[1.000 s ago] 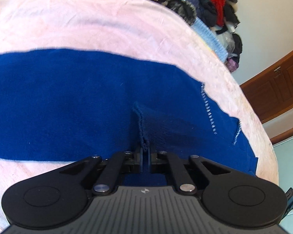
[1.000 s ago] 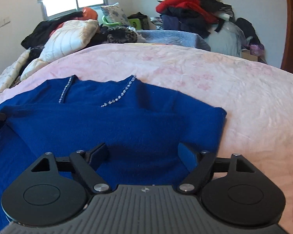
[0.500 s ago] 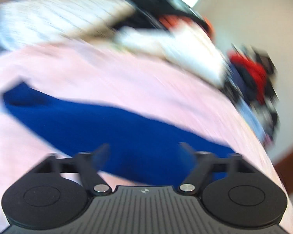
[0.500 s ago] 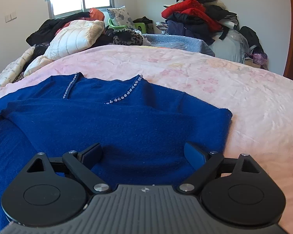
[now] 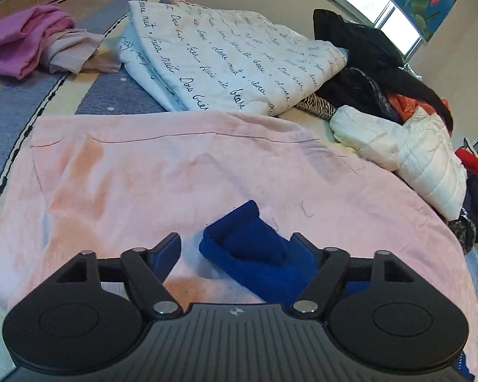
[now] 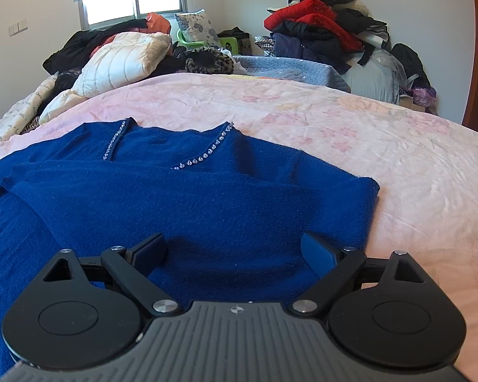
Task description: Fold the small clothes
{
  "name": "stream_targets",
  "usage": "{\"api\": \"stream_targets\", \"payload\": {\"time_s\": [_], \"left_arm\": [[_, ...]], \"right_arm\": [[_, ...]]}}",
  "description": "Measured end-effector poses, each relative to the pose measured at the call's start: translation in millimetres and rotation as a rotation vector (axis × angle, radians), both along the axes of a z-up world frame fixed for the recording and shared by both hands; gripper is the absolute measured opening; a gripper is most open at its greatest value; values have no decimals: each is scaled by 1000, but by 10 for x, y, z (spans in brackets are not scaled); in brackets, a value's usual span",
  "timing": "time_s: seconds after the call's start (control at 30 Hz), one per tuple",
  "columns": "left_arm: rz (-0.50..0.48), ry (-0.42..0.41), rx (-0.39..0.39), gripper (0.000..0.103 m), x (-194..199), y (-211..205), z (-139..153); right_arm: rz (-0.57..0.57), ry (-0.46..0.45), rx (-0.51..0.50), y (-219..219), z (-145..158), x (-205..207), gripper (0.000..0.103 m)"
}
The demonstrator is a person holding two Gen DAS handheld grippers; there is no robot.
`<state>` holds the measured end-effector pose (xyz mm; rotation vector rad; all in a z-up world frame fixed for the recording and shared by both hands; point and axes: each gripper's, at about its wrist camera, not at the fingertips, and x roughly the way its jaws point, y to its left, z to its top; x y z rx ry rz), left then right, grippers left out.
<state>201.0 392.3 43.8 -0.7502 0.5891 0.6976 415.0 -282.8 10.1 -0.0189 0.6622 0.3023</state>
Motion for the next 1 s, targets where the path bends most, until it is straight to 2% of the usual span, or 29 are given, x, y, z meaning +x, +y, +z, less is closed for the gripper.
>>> {"api": "stream_targets", "payload": {"time_s": [0.1, 0.17, 0.2, 0.33, 0.4, 0.53, 0.63, 0.7, 0.77, 0.83, 0.9, 1.0], "left_arm": [[10, 37, -19, 71, 96, 81, -140], [-7, 53, -73, 46, 149, 137, -249], [-21, 60, -89, 39, 180, 155, -293], [-5, 49, -70, 13, 225, 222, -328], [3, 34, -71, 11, 229, 243, -305], [-51, -15, 7, 10, 244, -2, -129], [-96, -142, 109, 10, 235, -384, 112], [-165, -202, 273, 10, 265, -856, 286], [-330, -261, 461, 10, 308, -1454, 352], [-491, -294, 600, 10, 349, -2019, 289], [-611, -302, 645, 10, 421, -2396, 163], [-701, -272, 707, 10, 544, -2738, -58]], "right_arm": [[0, 0, -4, 2, 1, -5, 91], [0, 0, -6, 12, 2, -4, 91], [0, 0, -5, 11, 3, -3, 91], [0, 0, -5, 12, 4, -3, 91], [0, -1, -5, 11, 5, -5, 91], [0, 0, -5, 13, 5, -2, 91], [0, 0, -5, 13, 5, -2, 92], [0, 0, -5, 13, 6, -4, 92], [-1, -1, -5, 13, 7, -3, 92], [-1, 0, -5, 15, 7, -1, 92], [-1, 0, -7, 17, 7, -2, 92], [-3, -1, -12, 27, 0, -4, 92]]}}
